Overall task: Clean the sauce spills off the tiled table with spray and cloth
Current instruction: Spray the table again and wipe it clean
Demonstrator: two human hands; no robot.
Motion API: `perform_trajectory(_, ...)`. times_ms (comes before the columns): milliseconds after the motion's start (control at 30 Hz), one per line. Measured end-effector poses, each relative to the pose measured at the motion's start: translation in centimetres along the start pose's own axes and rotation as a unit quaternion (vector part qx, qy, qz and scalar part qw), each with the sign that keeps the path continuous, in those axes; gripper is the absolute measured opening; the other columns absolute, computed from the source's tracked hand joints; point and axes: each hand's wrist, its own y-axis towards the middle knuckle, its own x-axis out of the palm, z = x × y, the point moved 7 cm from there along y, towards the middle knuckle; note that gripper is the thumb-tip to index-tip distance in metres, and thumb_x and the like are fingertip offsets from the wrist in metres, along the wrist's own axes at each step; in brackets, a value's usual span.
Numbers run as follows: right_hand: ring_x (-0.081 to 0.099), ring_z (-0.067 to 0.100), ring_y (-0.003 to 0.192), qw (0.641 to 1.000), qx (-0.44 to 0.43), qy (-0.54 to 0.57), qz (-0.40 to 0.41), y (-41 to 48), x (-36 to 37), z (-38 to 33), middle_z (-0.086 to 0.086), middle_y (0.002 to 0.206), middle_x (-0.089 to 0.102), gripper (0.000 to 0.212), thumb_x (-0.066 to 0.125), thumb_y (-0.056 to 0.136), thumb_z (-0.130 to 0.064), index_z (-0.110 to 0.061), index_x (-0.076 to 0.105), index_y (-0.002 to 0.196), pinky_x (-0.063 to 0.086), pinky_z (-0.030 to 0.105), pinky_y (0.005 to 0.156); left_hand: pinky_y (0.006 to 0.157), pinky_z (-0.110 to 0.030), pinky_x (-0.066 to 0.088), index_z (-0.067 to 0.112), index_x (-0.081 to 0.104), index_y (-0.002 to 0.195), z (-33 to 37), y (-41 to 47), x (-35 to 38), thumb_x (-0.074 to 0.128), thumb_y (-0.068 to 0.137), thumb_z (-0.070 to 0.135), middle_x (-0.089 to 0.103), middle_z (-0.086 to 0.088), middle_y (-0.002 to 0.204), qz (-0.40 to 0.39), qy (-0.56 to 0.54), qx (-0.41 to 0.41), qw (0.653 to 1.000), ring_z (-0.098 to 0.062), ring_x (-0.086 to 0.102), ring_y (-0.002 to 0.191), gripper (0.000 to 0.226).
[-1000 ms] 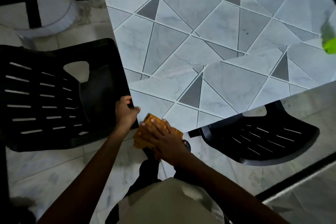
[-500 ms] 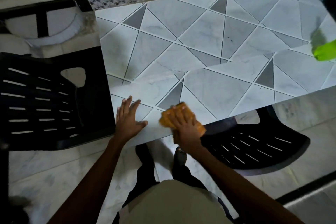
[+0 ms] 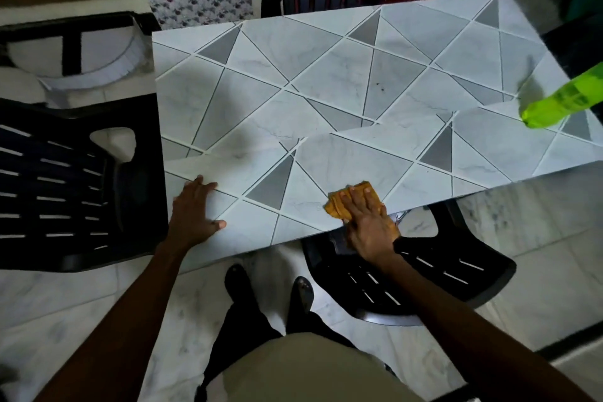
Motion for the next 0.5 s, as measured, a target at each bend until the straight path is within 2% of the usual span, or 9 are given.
perform_trajectory(67, 0.025, 0.033, 0.151, 1.0, -0.016, -0.015, -0.013, -0.4, 1.7, -4.4, -0.003, 0.165, 0.028, 0.083, 0.064, 0.075, -0.024, -0.03, 0.037, 0.153, 0.036, 0.059, 0.112, 0.114, -0.057, 0.02, 0.018, 0.039, 0.148, 0.4, -0.1, 0.1, 0.09, 0.061, 0.025, 0.022, -0.011, 0.161, -0.001, -0.004, -0.001, 1.0, -0.035, 0.016, 0.148, 0.101)
perform_trajectory(133, 0.033, 0.028, 0.146, 0.995, -0.095, -0.025, -0.023, -1.4, 3.9, -10.3, -0.004, 0.159, 0.037, 0.087, 0.067, 0.066, -0.028, -0.033, 0.039, 0.148, 0.038, 0.054, 0.112, 0.115, -0.056, 0.019, 0.017, 0.039, 0.147, 0.7, 0.1, 0.1, 0.089, 0.06, 0.022, 0.021, -0.011, 0.161, -0.008, -0.003, -0.015, 1.0, -0.035, 0.016, 0.148, 0.101)
perform_trajectory(233, 0.026, 0.026, 0.151, 0.977, -0.201, -0.023, -0.067, -1.9, 5.6, -16.8, -0.006, 0.163, 0.033, 0.086, 0.065, 0.069, -0.031, -0.035, 0.039, 0.151, 0.017, 0.055, 0.12, 0.113, -0.05, 0.028, 0.009, 0.046, 0.139, 1.1, 0.6, 0.5, 0.087, 0.053, 0.013, 0.031, -0.017, 0.155, 0.002, -0.001, -0.035, 0.999, -0.035, 0.027, 0.144, 0.095)
perform_trajectory(300, 0.01, 0.024, 0.156, 0.976, -0.207, -0.02, -0.069, -0.5, 5.1, -17.8, -0.007, 0.167, 0.018, 0.086, 0.064, 0.077, -0.026, -0.035, 0.031, 0.156, 0.002, 0.055, 0.124, 0.109, -0.047, 0.038, -0.001, 0.056, 0.128, 2.8, 1.4, 0.4, 0.082, 0.052, 0.005, 0.043, -0.024, 0.146, 0.039, 0.0, -0.009, 0.999, -0.039, 0.041, 0.135, 0.081)
perform_trajectory(367, 0.003, 0.022, 0.156, 0.982, -0.177, -0.027, -0.062, 1.4, 4.0, -16.0, -0.008, 0.168, 0.011, 0.089, 0.066, 0.081, -0.023, -0.036, 0.024, 0.158, -0.002, 0.053, 0.125, 0.108, -0.045, 0.04, 0.003, 0.059, 0.125, 5.1, 2.1, 0.3, 0.081, 0.057, 0.004, 0.046, -0.022, 0.143, 0.059, 0.006, 0.008, 0.998, -0.038, 0.044, 0.133, 0.071)
perform_trajectory(500, 0.011, 0.027, 0.155, 0.999, 0.046, 0.008, -0.01, 3.8, -0.3, -6.0, -0.01, 0.168, 0.012, 0.077, 0.045, 0.083, -0.038, -0.037, 0.025, 0.157, 0.023, 0.053, 0.12, 0.115, -0.047, 0.032, 0.008, 0.055, 0.135, 10.4, 3.3, 1.6, 0.08, 0.07, 0.024, 0.042, -0.017, 0.15, 0.03, -0.022, 0.087, 0.995, -0.038, 0.037, 0.139, 0.071)
